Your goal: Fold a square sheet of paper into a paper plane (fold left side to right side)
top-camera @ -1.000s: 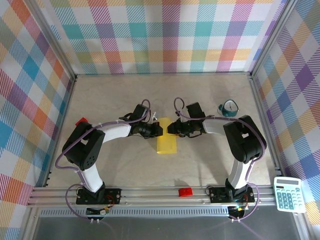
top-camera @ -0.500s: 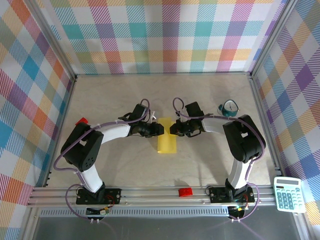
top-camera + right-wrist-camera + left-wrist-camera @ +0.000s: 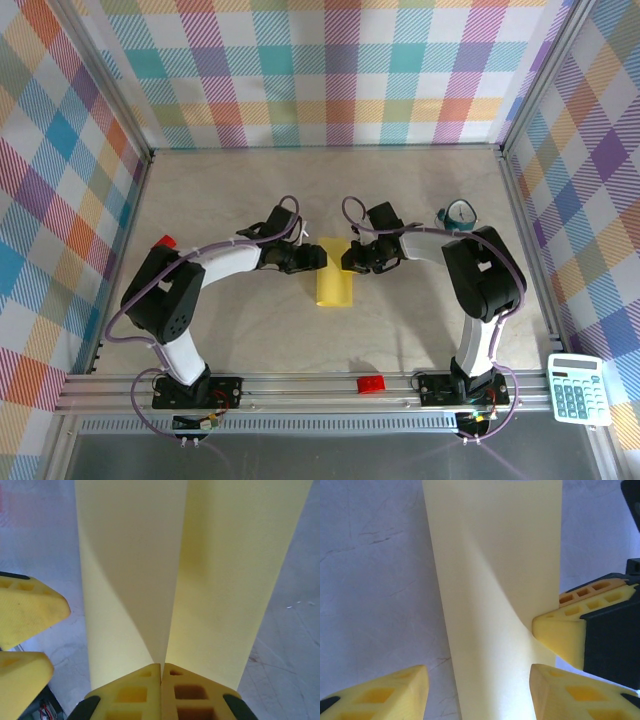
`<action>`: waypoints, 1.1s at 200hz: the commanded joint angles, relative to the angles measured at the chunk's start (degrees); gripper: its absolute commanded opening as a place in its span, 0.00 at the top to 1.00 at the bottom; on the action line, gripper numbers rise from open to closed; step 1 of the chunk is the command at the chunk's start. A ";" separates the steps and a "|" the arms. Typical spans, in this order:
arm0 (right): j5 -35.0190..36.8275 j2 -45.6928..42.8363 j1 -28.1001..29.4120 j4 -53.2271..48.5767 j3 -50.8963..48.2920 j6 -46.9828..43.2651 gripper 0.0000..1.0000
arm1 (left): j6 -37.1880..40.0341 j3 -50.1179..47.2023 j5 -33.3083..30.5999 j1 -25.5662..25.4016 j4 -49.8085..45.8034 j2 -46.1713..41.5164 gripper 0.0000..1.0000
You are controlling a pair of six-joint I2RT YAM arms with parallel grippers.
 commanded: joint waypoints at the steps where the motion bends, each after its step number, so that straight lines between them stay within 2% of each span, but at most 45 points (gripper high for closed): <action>1: 0.62 1.02 0.36 -2.50 1.71 -0.90 0.94 | 1.31 2.53 -0.70 -1.21 -2.81 2.03 0.44; 57: 1.06 1.56 0.31 -3.62 2.15 -1.12 0.94 | 2.19 4.98 -3.30 -2.36 -4.81 5.27 0.54; 107: 1.22 1.30 0.30 -4.16 2.33 -1.22 0.91 | 2.77 5.41 -5.60 -3.33 -7.95 7.46 0.58; 183: 7.37 -4.78 -0.81 -6.32 0.52 -1.24 0.60 | 3.59 6.61 -7.98 -5.10 -9.74 10.61 0.59; 220: 10.62 -9.52 -2.69 -6.01 -1.91 -0.87 0.54 | 3.80 8.32 -8.37 -5.37 -11.22 12.08 0.59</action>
